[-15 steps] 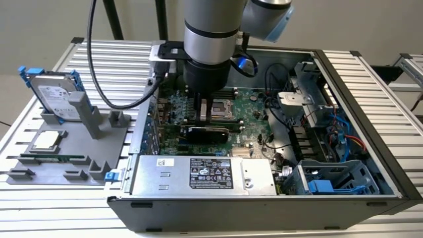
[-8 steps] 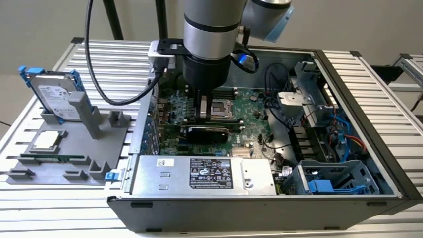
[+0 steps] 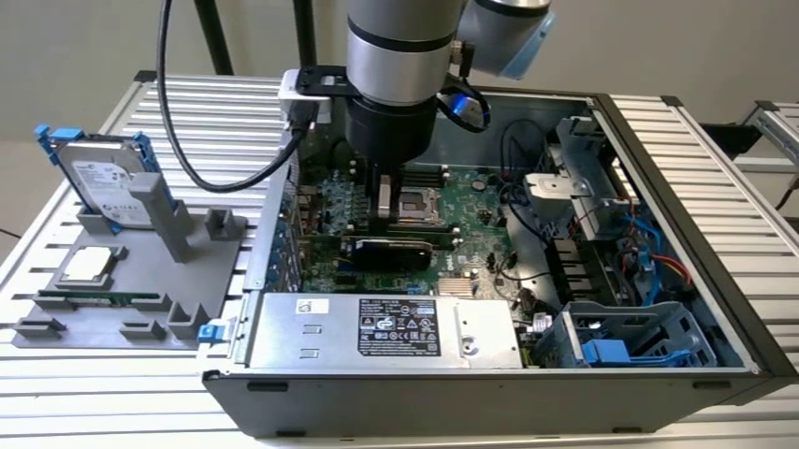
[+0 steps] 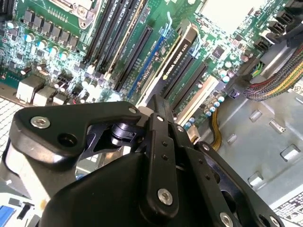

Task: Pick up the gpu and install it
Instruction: 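Press down on the gpu until it lock into place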

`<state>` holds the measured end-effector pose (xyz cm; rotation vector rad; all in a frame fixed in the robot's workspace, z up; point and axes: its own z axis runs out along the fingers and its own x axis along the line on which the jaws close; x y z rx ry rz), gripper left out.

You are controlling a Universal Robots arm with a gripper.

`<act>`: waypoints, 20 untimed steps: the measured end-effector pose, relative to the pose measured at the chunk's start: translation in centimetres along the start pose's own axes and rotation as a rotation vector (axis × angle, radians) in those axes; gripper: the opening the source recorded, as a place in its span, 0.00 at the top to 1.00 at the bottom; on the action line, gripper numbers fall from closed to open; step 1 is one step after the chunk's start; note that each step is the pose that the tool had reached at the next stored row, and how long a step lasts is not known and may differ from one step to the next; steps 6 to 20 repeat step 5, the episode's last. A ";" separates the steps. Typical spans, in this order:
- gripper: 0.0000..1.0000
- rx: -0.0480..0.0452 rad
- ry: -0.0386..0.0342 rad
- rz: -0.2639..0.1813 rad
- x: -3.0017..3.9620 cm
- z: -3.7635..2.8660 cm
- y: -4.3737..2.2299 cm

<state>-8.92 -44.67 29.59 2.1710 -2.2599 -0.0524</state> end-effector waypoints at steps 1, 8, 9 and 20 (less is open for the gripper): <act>1.00 -0.0001 0.0001 0.000 0.00 -0.01 0.00; 1.00 -0.0002 0.0003 0.000 0.00 -0.05 0.00; 1.00 -0.0002 0.0003 0.000 0.00 -0.05 0.00; 1.00 -0.0002 0.0003 0.000 0.00 -0.05 0.00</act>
